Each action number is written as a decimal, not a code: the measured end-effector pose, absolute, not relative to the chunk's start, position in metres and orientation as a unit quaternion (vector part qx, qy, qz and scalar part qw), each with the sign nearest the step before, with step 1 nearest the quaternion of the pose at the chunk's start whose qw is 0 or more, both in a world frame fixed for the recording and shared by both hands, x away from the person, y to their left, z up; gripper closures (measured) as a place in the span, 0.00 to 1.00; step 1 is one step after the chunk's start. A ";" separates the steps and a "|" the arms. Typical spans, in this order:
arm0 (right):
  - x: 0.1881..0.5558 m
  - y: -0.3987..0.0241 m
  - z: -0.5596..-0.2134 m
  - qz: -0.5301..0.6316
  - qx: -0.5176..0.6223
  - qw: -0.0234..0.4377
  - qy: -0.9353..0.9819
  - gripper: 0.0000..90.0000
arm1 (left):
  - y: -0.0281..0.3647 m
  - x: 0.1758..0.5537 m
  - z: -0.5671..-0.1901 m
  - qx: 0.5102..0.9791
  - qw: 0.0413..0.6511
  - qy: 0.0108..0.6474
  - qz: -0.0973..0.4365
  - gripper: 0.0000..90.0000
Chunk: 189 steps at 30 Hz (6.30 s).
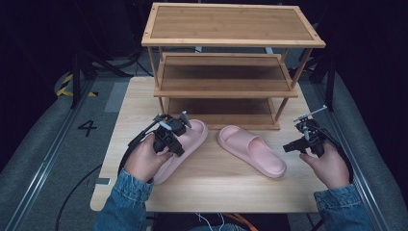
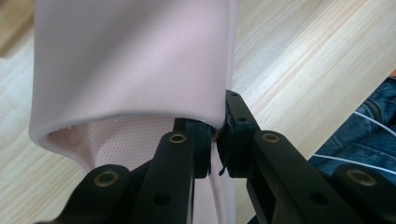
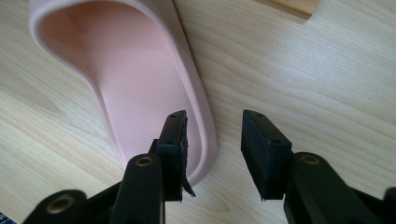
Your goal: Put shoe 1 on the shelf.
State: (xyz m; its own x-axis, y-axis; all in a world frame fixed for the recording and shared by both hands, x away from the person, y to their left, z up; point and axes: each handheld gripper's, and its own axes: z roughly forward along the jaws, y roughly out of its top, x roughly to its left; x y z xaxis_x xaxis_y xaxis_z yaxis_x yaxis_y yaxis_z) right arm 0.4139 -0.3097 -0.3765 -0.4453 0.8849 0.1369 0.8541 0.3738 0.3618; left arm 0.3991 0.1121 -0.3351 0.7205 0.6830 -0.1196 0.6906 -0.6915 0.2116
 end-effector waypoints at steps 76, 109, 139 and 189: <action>0.385 -0.344 -0.379 0.195 0.553 0.055 0.808 0.68 | 0.019 0.503 -0.218 0.923 0.174 0.310 0.145 0.92; 0.392 -0.336 -0.379 0.190 0.541 0.054 0.817 0.68 | 0.075 0.464 -0.205 0.905 0.214 0.345 0.125 0.79; 0.396 -0.330 -0.379 0.185 0.535 0.057 0.822 0.68 | 0.124 0.472 -0.241 0.893 0.173 0.402 0.108 0.98; 0.396 -0.329 -0.385 0.178 0.535 0.050 0.824 0.68 | 0.041 0.470 -0.251 0.931 0.181 0.303 0.092 0.79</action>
